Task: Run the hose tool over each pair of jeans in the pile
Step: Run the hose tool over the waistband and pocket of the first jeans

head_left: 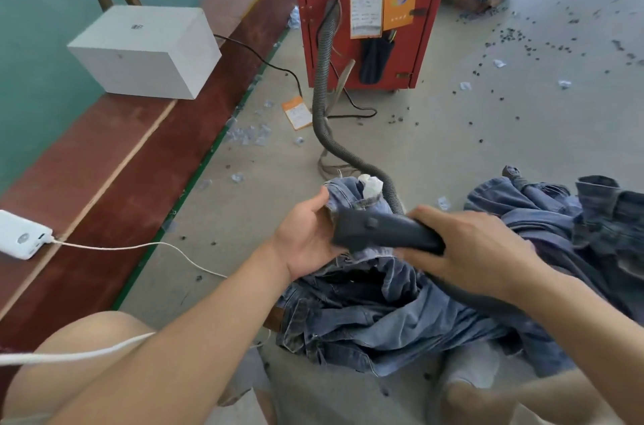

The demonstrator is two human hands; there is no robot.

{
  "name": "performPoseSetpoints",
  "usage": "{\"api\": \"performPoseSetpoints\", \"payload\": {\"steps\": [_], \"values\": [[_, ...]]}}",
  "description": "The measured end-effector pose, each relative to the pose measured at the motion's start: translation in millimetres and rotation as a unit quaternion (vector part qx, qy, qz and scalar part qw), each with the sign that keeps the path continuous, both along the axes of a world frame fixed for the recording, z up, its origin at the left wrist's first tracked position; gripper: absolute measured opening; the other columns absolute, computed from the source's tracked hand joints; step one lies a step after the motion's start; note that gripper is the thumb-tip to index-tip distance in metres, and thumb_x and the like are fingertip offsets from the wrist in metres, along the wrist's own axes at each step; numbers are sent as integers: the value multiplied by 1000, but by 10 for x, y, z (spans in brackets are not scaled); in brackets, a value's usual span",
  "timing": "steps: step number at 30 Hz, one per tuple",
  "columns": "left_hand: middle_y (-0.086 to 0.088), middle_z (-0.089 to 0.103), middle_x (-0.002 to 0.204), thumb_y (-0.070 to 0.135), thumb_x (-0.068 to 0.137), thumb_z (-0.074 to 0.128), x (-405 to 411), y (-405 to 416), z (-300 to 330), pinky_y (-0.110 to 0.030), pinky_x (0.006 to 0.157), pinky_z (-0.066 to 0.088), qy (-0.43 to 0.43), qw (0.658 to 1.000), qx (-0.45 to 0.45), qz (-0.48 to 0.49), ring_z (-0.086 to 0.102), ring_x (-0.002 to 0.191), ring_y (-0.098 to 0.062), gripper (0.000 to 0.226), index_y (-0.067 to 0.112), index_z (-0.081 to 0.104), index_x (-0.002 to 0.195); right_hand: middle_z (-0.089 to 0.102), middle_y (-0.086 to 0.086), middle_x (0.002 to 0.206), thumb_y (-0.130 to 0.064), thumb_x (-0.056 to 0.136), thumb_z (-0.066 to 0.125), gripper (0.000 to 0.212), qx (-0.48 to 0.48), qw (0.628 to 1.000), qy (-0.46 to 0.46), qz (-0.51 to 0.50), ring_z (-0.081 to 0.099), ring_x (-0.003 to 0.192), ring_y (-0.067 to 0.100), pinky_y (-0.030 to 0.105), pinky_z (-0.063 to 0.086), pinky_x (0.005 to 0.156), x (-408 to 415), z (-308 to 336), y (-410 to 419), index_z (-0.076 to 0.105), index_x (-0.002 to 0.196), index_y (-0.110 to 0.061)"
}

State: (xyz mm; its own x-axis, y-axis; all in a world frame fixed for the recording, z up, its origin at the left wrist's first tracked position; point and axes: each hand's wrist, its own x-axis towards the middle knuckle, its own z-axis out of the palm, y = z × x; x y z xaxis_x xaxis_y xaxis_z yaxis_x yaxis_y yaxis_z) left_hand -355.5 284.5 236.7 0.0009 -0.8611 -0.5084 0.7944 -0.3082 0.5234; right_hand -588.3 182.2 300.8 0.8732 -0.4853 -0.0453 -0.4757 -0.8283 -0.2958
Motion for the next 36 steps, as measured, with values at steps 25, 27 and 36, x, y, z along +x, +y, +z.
{"api": "performPoseSetpoints", "payload": {"steps": [25, 27, 36], "values": [[-23, 47, 154, 38, 104, 36, 10, -70, 67, -50, 123, 29, 66, 995, -5, 74, 47, 140, -37, 60, 1, 45, 150, 60, -17, 67, -84, 81, 41, 46, 40, 998, -1, -39, 58, 58, 3, 30, 51, 56, -134, -55, -11, 50, 101, -44], [-22, 54, 143, 33, 98, 42, -11, -80, 82, -45, 116, 40, 49, 997, 0, 66, 55, 123, -34, 57, 5, 50, 147, 59, -15, 63, -76, 86, 51, 37, 58, 991, -69, -97, 58, 56, 3, 25, 45, 50, -69, -60, -40, 49, 98, -41], [-27, 50, 148, 23, 90, 42, 1, -127, 66, -49, 114, 43, 68, 991, -18, 117, 52, 129, -40, 60, -4, 50, 143, 65, -22, 74, -79, 78, 50, 35, 112, 992, -3, -57, 61, 61, 2, 26, 46, 54, -286, 29, -140, 53, 94, -48]]}}
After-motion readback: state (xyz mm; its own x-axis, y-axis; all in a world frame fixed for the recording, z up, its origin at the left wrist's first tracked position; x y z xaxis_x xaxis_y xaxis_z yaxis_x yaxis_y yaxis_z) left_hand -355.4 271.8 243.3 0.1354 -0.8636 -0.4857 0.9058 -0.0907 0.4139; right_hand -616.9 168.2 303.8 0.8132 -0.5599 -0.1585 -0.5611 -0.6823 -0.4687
